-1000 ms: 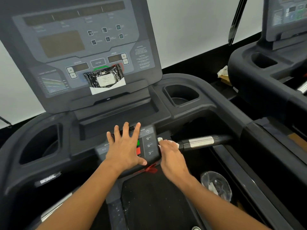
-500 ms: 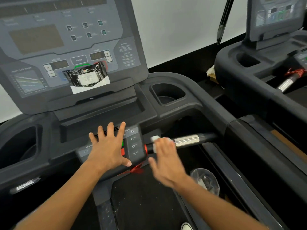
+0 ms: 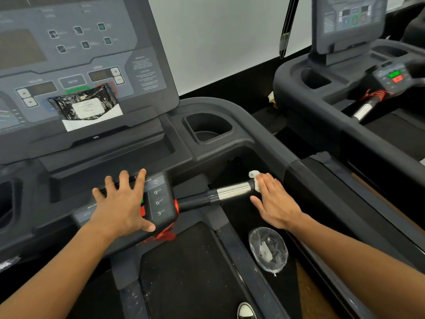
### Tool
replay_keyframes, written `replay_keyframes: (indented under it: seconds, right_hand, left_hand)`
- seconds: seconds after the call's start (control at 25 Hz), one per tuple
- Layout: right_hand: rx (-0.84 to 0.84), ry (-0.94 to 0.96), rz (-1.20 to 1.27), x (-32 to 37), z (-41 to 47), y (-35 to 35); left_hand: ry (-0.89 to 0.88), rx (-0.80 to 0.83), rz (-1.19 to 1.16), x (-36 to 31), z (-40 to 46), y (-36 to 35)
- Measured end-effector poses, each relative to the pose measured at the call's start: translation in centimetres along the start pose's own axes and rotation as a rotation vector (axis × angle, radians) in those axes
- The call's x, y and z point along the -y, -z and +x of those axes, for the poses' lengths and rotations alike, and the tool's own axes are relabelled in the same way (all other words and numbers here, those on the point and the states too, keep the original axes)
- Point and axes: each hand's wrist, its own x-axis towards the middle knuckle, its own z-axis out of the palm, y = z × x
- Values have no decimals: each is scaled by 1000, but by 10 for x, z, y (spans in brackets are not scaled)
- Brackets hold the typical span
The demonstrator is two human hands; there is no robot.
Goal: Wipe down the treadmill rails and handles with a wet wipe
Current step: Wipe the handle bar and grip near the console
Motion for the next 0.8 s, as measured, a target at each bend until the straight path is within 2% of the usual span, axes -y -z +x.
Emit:
replay_keyframes:
  seconds: [0.16, 0.24, 0.32, 0.48, 0.64, 0.72, 0.8]
  right_hand:
    - [-130, -143, 226, 36, 2, -4]
    - [-157, -14, 277, 77, -3, -8]
    - [-112, 122, 298, 116, -9, -15]
    - [-73, 190, 325, 172, 13, -20]
    - [61, 370, 338, 140, 26, -17]
    - [82, 322, 327, 98, 32, -10]
    - [111, 185, 261, 57, 40, 4]
  left_hand:
    - [1, 13, 4, -4, -2, 2]
    - [-3, 20, 7, -4, -4, 4]
    - [-11, 13, 5, -4, -5, 5]
    - [-16, 2, 9, -4, -6, 5]
    - [-25, -13, -8, -4, -7, 3]
    - [-20, -16, -20, -4, -7, 4]
    - [-17, -12, -33, -6, -8, 4]
